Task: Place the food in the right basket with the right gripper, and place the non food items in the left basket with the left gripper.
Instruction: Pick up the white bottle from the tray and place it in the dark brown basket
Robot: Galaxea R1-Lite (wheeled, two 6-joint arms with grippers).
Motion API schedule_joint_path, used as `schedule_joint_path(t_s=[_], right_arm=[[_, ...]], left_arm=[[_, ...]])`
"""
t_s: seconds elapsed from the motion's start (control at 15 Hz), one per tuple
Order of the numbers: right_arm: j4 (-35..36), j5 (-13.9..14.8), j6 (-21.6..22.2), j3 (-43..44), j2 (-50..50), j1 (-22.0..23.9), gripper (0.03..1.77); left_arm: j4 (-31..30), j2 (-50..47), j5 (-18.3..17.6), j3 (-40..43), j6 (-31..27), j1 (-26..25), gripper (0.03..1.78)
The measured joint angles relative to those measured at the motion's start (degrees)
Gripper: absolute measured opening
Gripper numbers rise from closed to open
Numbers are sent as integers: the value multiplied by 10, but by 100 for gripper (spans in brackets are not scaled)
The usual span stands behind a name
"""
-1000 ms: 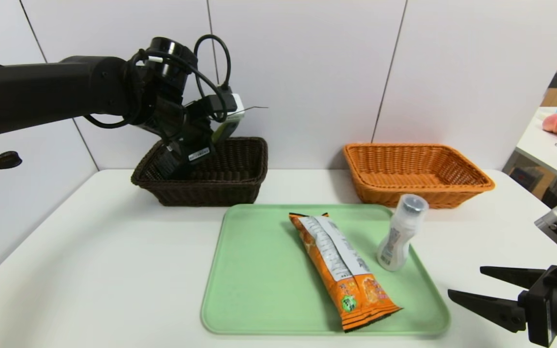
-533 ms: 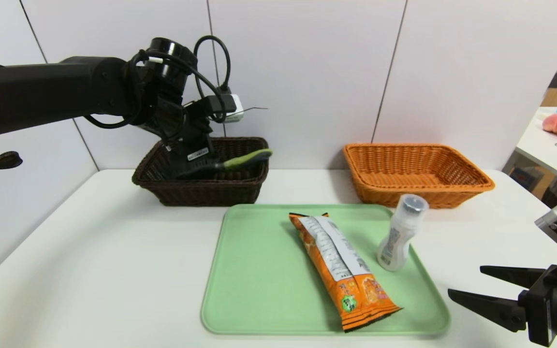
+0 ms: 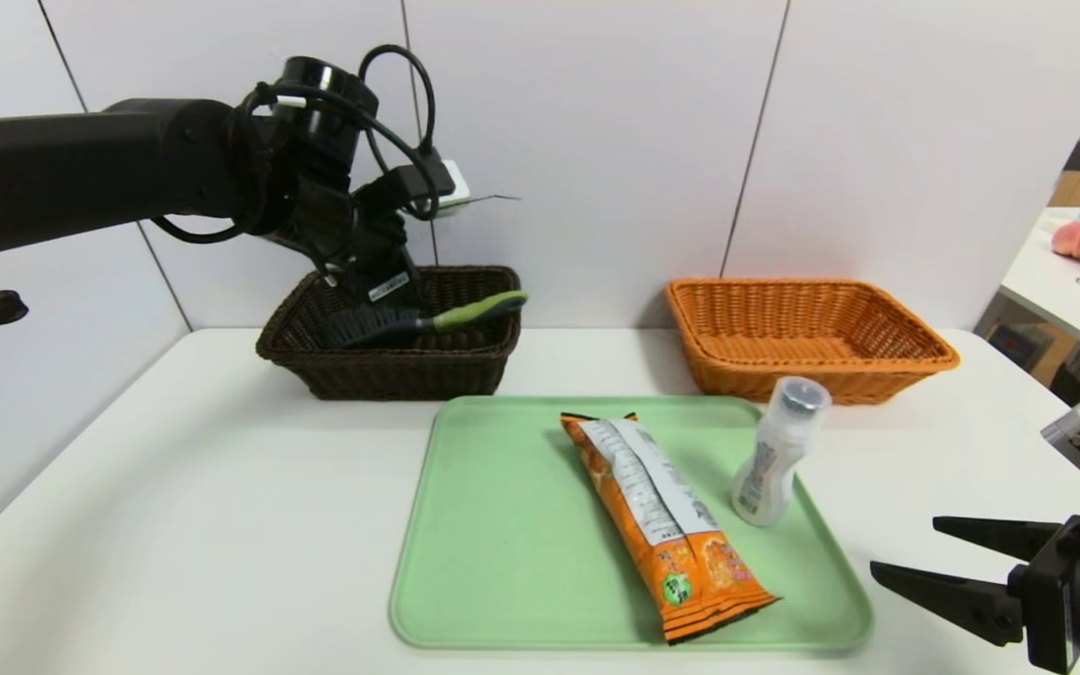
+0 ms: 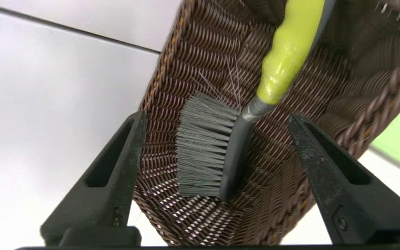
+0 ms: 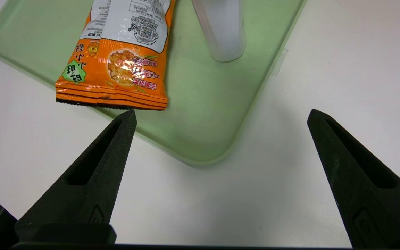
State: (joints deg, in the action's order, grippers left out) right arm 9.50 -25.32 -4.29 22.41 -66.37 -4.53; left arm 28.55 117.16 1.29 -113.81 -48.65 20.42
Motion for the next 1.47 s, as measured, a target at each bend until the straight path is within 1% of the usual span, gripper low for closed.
schedule_joint_path(t_s=[0.2, 0.4, 0.53, 0.67, 0.8, 0.87, 0.93, 1.13, 1.27, 1.47], right_arm=[[0, 1, 0, -1, 5, 0, 170], [-2, 2, 1, -1, 14, 0, 170], [-2, 3, 1, -1, 20, 0, 170], [-2, 3, 1, -1, 24, 5, 170], [-2, 3, 1, -1, 27, 9, 170], [-2, 3, 0, -1, 28, 10, 170], [-2, 3, 0, -1, 28, 10, 170], [-1, 2, 1, 0, 28, 10, 170], [-1, 3, 1, 0, 28, 11, 170], [-2, 2, 1, 0, 28, 12, 170]], left_arm=[[10, -22, -3, 0, 71, 31, 154], [27, -42, -11, 1, 162, 77, 159], [48, -54, -34, 1, 212, 95, 162], [70, -68, -69, 2, 253, 106, 164], [106, -83, -114, 13, 268, 118, 165], [117, -88, -131, 18, 271, 123, 166], [120, -92, -140, 21, 271, 129, 167], [114, -96, -151, 33, 268, 154, 167], [103, -94, -151, 47, 270, 177, 168], [34, -84, -159, 86, 272, 201, 169]])
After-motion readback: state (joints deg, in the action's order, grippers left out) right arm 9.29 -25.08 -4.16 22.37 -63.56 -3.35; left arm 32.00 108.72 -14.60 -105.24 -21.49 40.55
